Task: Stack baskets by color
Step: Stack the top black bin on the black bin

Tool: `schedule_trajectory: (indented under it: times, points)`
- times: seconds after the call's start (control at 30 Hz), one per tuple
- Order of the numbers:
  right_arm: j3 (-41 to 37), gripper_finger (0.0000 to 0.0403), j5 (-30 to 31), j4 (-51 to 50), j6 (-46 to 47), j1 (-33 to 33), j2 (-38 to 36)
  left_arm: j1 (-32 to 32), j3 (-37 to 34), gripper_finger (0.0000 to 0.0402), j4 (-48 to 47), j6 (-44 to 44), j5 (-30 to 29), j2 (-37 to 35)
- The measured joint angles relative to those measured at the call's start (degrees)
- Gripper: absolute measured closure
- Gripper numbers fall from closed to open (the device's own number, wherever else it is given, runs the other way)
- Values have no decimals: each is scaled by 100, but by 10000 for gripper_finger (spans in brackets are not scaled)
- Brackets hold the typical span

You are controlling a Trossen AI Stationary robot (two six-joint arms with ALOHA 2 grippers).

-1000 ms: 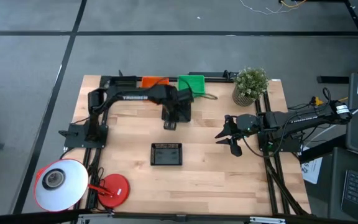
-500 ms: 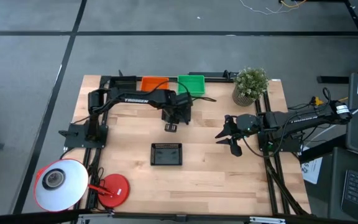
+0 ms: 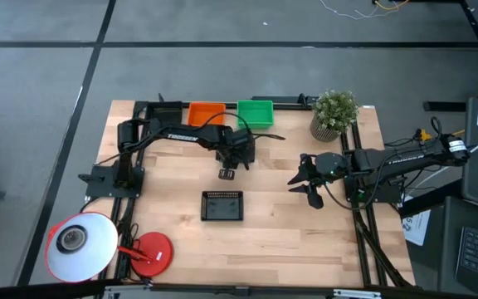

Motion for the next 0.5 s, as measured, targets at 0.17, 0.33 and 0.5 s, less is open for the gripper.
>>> schedule_trajectory:
  times: [0.17, 0.33, 0.5]
  points:
    - [0, 289, 0, 0, 0, 1, 0, 1, -247, 327, 96, -255, -9, 0]
    - [0, 289, 0, -8, 0, -1, 0, -134, -118, 394, -269, -407, -144, -63]
    - [0, 289, 2, -85, 1, -1, -1, -450, 460, 401, -1229, -408, -1087, -503]
